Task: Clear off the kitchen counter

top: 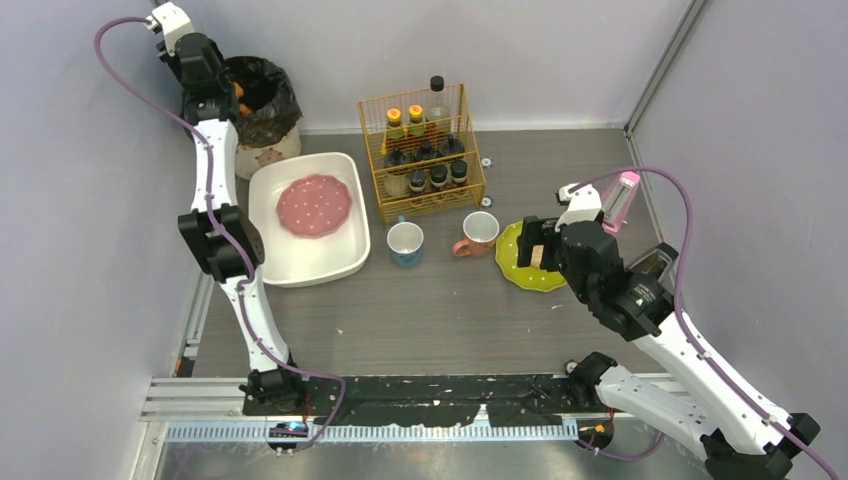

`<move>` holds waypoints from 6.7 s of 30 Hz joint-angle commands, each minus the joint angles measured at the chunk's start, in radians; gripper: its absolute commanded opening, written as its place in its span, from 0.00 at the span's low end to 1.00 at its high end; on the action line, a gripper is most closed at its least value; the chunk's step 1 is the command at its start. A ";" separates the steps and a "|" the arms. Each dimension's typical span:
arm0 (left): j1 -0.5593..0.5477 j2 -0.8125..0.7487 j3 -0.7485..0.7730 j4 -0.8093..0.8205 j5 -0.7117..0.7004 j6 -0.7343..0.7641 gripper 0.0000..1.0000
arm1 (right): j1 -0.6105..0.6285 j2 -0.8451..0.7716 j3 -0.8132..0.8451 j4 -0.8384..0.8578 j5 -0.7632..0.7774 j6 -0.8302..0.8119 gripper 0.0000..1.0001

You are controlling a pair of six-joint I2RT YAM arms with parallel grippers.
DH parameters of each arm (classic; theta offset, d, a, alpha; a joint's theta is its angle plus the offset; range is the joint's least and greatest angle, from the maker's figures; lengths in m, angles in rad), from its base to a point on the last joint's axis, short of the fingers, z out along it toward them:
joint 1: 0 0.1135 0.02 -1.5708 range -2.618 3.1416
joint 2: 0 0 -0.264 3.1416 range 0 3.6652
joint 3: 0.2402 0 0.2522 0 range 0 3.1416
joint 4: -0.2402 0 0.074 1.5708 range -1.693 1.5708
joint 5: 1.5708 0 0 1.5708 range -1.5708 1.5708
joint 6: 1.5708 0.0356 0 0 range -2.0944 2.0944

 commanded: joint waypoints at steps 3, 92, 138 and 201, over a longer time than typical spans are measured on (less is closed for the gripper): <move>-0.011 -0.101 0.041 0.328 0.086 0.209 0.00 | -0.005 0.008 0.030 0.026 -0.027 -0.013 0.95; -0.149 -0.578 -1.198 -0.193 0.403 -0.754 0.95 | -0.017 -0.026 -0.046 -0.106 -0.060 0.155 0.95; -0.582 -1.733 -1.729 -0.578 0.563 -0.573 0.98 | -0.498 0.526 -0.362 0.188 -0.178 0.777 0.51; -0.794 -1.246 -2.071 0.187 0.844 -0.915 0.83 | -0.029 0.299 -0.600 0.945 -0.847 0.685 0.05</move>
